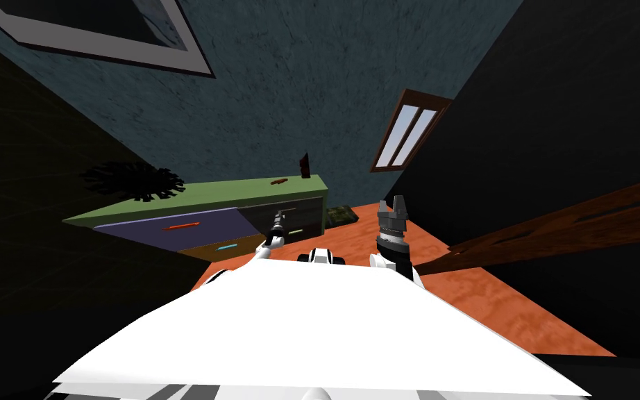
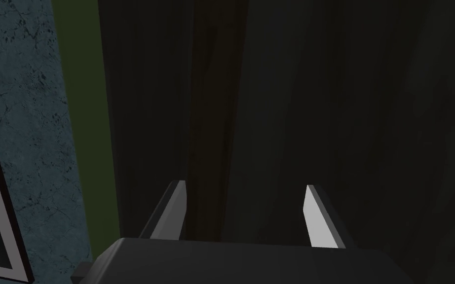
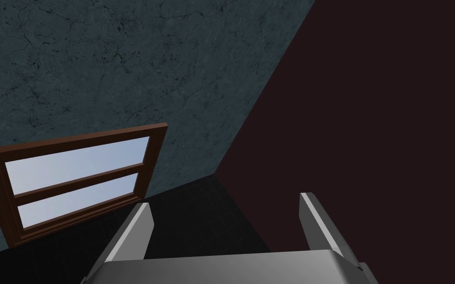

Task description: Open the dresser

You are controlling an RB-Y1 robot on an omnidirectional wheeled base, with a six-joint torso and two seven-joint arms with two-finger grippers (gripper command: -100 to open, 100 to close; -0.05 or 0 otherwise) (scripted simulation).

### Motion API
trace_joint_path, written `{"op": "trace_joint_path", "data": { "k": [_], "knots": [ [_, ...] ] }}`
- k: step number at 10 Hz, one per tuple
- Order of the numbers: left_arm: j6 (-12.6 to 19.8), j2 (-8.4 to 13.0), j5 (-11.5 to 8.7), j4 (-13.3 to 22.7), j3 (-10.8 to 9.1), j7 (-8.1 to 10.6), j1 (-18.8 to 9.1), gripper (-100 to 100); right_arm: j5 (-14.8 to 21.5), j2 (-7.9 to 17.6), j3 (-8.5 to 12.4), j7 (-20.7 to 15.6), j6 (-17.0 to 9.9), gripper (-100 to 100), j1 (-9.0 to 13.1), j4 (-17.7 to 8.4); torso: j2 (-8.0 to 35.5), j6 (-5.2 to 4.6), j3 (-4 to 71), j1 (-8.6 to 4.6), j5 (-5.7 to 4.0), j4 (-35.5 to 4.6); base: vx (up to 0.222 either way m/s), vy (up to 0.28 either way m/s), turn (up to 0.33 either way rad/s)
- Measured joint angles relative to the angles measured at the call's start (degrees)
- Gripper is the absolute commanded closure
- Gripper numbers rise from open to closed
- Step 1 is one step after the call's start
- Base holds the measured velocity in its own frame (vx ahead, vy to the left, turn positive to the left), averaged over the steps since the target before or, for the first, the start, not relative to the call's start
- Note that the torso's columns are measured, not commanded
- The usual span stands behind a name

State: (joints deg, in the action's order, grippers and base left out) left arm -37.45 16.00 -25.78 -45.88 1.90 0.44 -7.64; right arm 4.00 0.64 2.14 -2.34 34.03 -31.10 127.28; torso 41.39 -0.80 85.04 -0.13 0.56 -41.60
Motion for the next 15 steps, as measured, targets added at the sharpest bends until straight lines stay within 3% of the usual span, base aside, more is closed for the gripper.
{"op": "trace_joint_path", "data": {
  "k": [1,6,7,8,12,13,15],
  "knots": [
    [-0.16,-0.47,0.7,-1.11,-0.09,0.32,0.73,100,0.0,0.0,0.0,0.0,0.0,0,0.0,0.0,0.05,0.05,-0.02,-0.01,-0.04,-0.04,0.046,0.039,-0.073],
    [2.95,-6.16,7.27,-12.61,-5.65,0.01,8.96,100,0.0,0.0,0.0,0.0,0.0,0,0.0,0.0,0.08,0.16,-0.05,0.08,-0.04,-0.06,0.031,0.036,-0.042],
    [2.68,-6.44,7.95,-13.3,-5.8,0.16,9.58,100,0.0,0.0,0.0,0.0,0.0,0,0.0,0.0,0.11,0.2,-0.08,0.04,-0.06,-0.06,0.047,0.034,-0.1],
    [2.96,-7.55,9.45,-14.68,-7.3,0.48,10.84,100,0.0,0.0,0.0,0.0,0.0,0,0.0,0.0,0.06,0.24,-0.06,0.16,-0.05,-0.06,0.047,0.036,-0.055],
    [5.65,-11.96,14.63,-24.25,-10.98,0.02,17.09,100,0.0,0.0,0.0,0.0,0.0,0,0.0,0.0,0.21,0.45,-0.15,0.34,-0.05,-0.11,0.027,0.025,-0.04],
    [5.88,-12.23,15.27,-26.1,-11.13,0.19,18.45,100,0.0,0.0,0.0,0.0,0.0,0,0.0,0.0,0.26,0.59,-0.18,0.4,-0.04,-0.1,0.045,0.037,-0.102],
    [6.49,-14.81,18.36,-29.33,-13.49,0.22,20.77,100,0.0,0.0,0.0,0.0,0.0,0,0.0,0.0,0.28,0.79,-0.18,0.65,-0.06,-0.14,0.035,0.027,-0.041]
  ]
}}
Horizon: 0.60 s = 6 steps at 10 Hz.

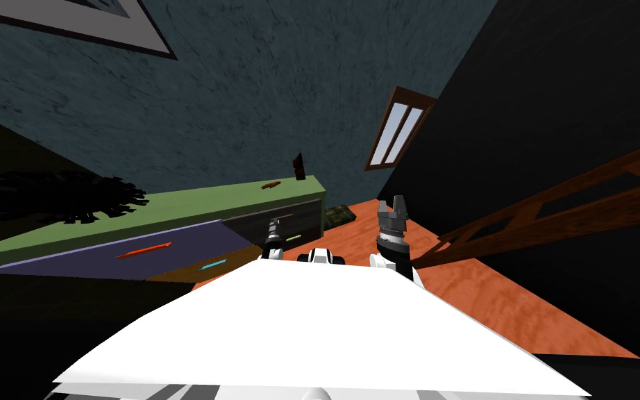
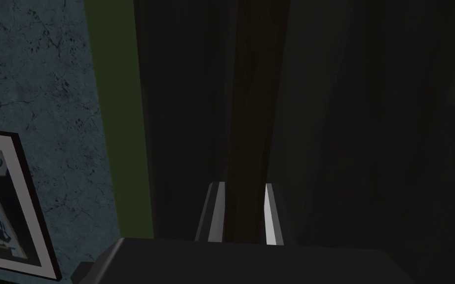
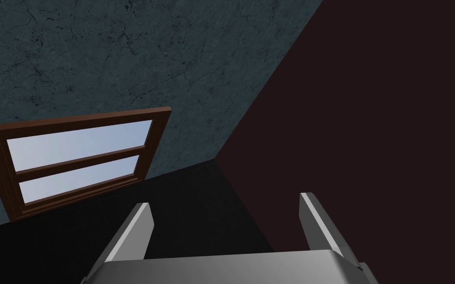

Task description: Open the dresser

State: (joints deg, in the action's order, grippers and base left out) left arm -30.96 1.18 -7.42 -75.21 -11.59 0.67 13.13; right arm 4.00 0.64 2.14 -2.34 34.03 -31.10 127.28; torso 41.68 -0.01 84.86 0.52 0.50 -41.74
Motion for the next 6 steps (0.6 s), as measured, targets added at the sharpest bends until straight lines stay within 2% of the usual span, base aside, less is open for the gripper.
{"op": "trace_joint_path", "data": {
  "k": [1,3,5,6],
  "knots": [
    [0.17,-0.43,0.67,-1.98,0.03,0.07,1.73,100,0.0,0.0,0.0,0.0,0.0,0,0.0,0.0,0.2,0.17,-0.11,-0.01,-0.07,-0.06,0.045,0.027,-0.107],
    [1.37,-2.75,3.7,-5.4,-2.15,0.36,4.58,100,0.0,0.0,0.0,0.0,0.0,0,0.0,0.0,0.36,0.49,-0.2,0.32,-0.12,-0.16,0.038,0.017,-0.047],
    [2.26,-3.45,4.51,-8.37,-2.32,0.27,6.76,100,0.0,0.0,0.0,0.0,0.0,0,0.0,0.0,0.75,0.69,-0.4,0.32,-0.26,-0.33,0.006,-0.007,-0.004],
    [2.3,-3.53,4.56,-8.61,-2.19,0.21,6.7,100,0.0,0.0,0.0,0.0,0.0,0,0.0,0.0,0.72,0.42,-0.39,0.11,-0.29,-0.41,-0.087,-0.054,0.011]
  ]
}}
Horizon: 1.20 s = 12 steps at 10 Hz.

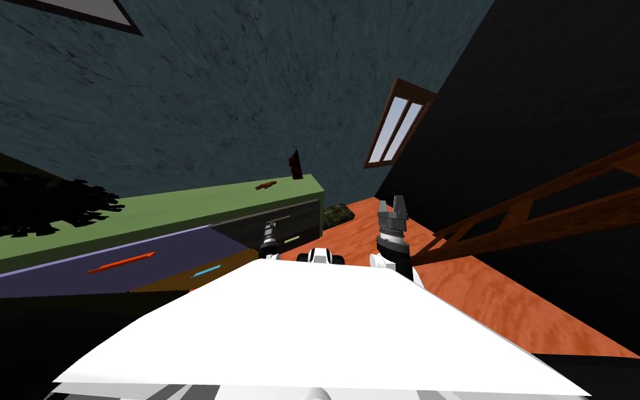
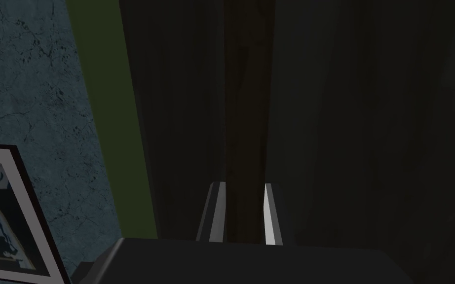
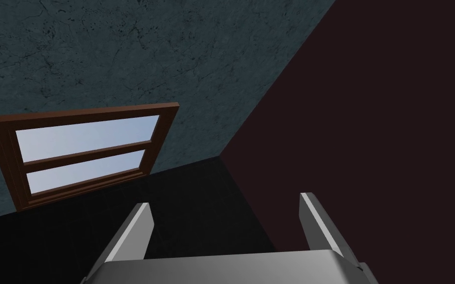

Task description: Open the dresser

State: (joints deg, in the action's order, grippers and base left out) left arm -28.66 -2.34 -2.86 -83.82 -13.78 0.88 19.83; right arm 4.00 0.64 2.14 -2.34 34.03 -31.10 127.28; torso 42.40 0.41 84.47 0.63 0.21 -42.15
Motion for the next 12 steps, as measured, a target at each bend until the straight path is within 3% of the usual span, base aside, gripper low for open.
{"op": "trace_joint_path", "data": {
  "k": [2,5,7,12],
  "knots": [
    [-0.9,2.0,-0.55,2.6,0.11,0.52,-3.03,100,0.0,-0.01,-0.01,0.0,0.0,0,0.01,0.0,0.1,-0.29,-0.06,-0.56,-0.13,-0.11,-0.077,-0.047,0.018],
    [-2.17,4.81,-1.36,8.13,-0.24,1.25,-7.46,100,0.0,-0.01,-0.01,0.0,0.0,0,0.01,0.0,-0.21,-0.45,0.14,-0.57,-0.11,-0.06,-0.076,-0.048,0.021],
    [-2.56,5.2,-1.48,10.78,-0.39,1.32,-8.78,100,0.0,0.0,0.0,0.0,0.0,0,0.0,0.0,-0.64,-0.53,0.35,-0.33,0.16,0.25,-0.041,-0.032,0.016],
    [-4.63,9.94,-2.84,19.29,-0.49,2.68,-16.12,100,0.0,-0.01,-0.01,0.0,0.0,0,0.01,0.0,-0.32,-0.57,0.19,-0.61,-0.01,0.05,-0.078,-0.045,0.013]
  ]
}}
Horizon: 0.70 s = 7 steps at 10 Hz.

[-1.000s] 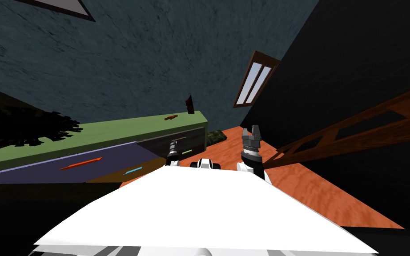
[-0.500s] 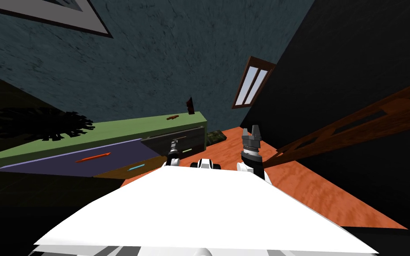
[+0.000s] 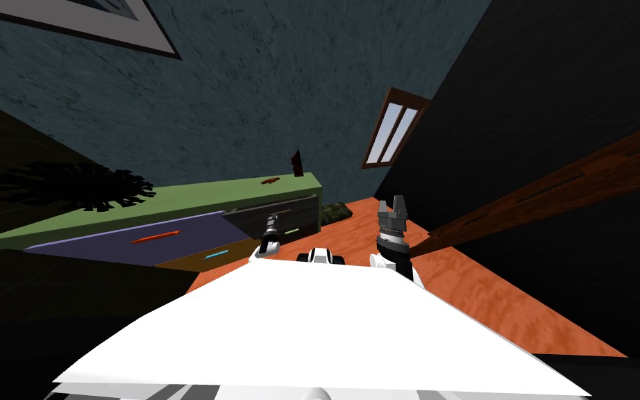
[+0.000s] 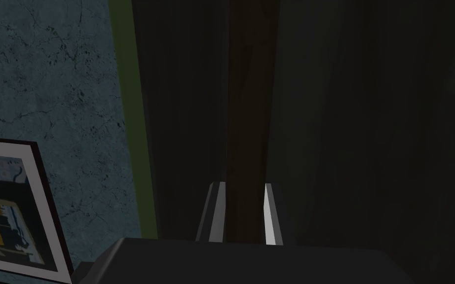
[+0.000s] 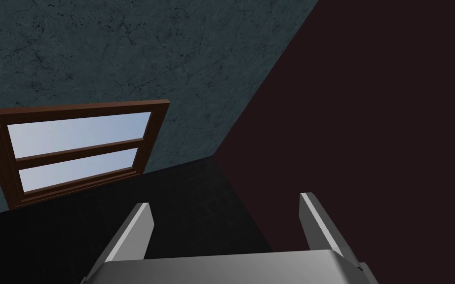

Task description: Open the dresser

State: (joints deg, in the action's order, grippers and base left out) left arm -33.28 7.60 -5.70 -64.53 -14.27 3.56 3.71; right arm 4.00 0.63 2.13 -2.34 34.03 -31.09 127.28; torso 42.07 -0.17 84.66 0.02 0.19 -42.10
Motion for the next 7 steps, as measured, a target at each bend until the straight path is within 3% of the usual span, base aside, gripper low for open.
{"op": "trace_joint_path", "data": {
  "k": [3,7],
  "knots": [
    [0.47,0.28,-0.09,1.73,0.01,0.19,-0.21,100,0.0,0.01,0.01,0.0,0.0,0,-0.01,0.0,-0.53,-0.04,0.3,0.39,0.32,0.38,0.011,0.001,0.002],
    [-0.83,2.7,-0.81,6.94,-0.21,0.63,-4.94,100,0.0,0.0,0.0,0.0,0.0,0,0.0,0.0,-0.13,-0.07,0.06,0.07,0.14,0.17,-0.057,-0.037,0.01]
  ]
}}
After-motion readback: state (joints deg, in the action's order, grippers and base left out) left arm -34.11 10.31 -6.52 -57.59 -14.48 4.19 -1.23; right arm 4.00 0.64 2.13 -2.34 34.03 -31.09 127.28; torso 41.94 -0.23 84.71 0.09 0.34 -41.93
